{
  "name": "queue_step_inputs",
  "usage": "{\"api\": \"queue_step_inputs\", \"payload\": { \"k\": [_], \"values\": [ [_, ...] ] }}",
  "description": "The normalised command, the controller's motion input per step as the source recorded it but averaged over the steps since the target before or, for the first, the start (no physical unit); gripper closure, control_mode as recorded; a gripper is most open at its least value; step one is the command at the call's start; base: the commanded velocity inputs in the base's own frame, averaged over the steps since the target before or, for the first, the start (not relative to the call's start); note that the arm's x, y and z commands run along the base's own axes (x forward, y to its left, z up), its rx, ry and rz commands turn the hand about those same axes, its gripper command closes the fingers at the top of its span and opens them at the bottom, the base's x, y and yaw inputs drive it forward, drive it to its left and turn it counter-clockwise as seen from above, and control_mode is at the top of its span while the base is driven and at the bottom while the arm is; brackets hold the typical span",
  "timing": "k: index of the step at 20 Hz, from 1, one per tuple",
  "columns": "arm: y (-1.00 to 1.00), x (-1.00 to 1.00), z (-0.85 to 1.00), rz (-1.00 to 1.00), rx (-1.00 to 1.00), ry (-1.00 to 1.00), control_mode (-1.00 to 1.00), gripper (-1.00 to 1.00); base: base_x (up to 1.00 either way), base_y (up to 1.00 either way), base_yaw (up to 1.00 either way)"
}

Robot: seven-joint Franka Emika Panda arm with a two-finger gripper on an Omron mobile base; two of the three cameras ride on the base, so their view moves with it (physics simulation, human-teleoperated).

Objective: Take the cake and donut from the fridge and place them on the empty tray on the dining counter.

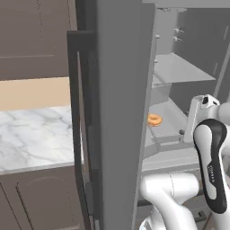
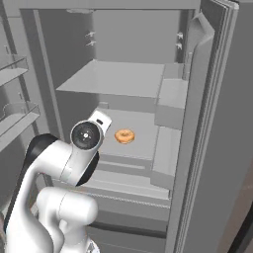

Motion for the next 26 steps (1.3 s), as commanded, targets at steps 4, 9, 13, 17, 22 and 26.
{"api": "queue_step_inputs", "payload": {
  "k": [4, 9, 13, 17, 22, 26],
  "values": [
    [0.00, 0.00, 0.00, 0.00, 0.00, 0.00, 1.00, -1.00, 1.00, 0.00, 0.00],
    [0.00, 0.00, 0.00, 0.00, 0.00, 0.00, 1.00, -1.00, 0.43, 0.00, 0.03],
    [0.00, 0.00, 0.00, 0.00, 0.00, 0.00, 1.00, -1.00, 0.02, 0.00, 0.06],
    [0.00, 0.00, 0.00, 0.00, 0.00, 0.00, 1.00, -1.00, 0.00, 0.00, 0.29],
    [0.00, 0.00, 0.00, 0.00, 0.00, 0.00, 1.00, -1.00, 0.03, -0.01, 0.23],
    [0.04, 0.15, -0.01, -0.03, 0.00, 0.01, -1.00, -1.00, 0.00, 0.00, 0.00]
  ]
}}
